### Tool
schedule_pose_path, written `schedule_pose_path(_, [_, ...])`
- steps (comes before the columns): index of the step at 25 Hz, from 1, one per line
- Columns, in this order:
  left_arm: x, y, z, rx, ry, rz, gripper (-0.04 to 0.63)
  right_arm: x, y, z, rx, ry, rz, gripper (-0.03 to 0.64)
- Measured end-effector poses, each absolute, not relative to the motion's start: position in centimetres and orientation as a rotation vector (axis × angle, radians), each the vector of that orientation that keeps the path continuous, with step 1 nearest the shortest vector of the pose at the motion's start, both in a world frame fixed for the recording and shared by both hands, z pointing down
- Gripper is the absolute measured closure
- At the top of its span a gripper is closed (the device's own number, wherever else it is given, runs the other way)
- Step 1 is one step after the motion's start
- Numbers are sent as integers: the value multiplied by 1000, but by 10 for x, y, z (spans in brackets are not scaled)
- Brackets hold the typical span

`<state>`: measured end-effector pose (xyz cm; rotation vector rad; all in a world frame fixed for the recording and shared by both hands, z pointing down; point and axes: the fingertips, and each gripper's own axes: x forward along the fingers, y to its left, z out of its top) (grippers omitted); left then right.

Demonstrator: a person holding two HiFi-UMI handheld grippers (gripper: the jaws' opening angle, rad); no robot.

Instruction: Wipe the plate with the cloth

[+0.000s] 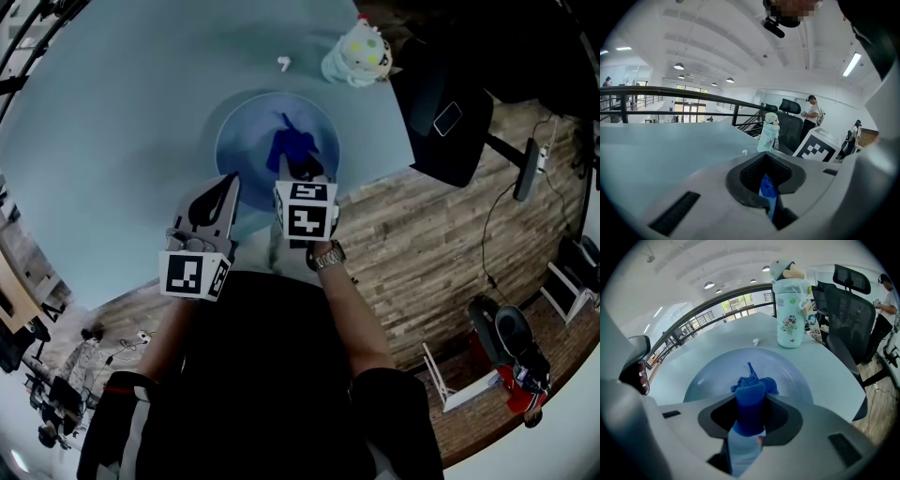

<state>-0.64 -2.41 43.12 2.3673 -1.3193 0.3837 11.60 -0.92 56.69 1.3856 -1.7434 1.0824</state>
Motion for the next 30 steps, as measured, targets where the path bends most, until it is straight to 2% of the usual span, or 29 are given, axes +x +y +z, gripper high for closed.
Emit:
schedule_pose_path(18, [-7,-21,428,2387,-1313,379,595,160,-6,563,1508,-1603,1064,497])
schedule_pose_path(30, [-12,-8,417,2400,-1337,371,595,115,13,538,1436,-1740,1070,497])
